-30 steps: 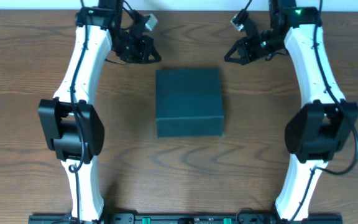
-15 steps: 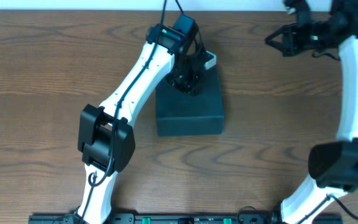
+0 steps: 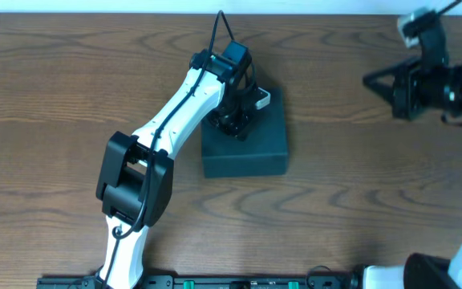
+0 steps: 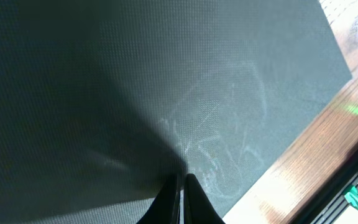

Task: Pack container

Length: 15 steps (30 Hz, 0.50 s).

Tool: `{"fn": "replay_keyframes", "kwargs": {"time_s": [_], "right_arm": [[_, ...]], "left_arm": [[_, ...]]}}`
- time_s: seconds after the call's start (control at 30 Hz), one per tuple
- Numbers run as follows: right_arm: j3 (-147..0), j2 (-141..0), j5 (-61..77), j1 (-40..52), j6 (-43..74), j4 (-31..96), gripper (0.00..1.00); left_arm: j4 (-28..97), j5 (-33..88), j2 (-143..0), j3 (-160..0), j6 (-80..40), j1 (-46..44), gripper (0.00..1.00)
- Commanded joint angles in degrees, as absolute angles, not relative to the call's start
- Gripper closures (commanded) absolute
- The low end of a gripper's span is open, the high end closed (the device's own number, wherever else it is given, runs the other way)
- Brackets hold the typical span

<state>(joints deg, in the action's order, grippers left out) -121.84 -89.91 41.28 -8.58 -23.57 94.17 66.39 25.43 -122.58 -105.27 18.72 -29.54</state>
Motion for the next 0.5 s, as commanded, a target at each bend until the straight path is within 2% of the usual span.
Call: {"fn": "replay_keyframes", "kwargs": {"time_s": [0.0,0.13,0.3,0.47], "right_arm": [[-119.9,-89.1,41.1,-6.9,-26.5,97.3,0.99],[-110.3,-84.0,38.3,-3.8,-25.7,95.8,0.98],[-91.6,-75.0,34.8,-0.3,-22.1,88.2,0.98],[-67.3,-63.7,35.2,3.3,-11.8,69.0,0.99]], "left_arm": [[66.8,23.3,-123.0,-102.7,21.3,-30.6,0.94],[66.6,22.6,-123.0,-102.6,22.1,-30.9,0.94],[66.0,22.5,-123.0,-102.6,22.3,-30.9,0.94],[65.7,22.5,-123.0,-102.6,22.3,-30.9,0.94]]}}
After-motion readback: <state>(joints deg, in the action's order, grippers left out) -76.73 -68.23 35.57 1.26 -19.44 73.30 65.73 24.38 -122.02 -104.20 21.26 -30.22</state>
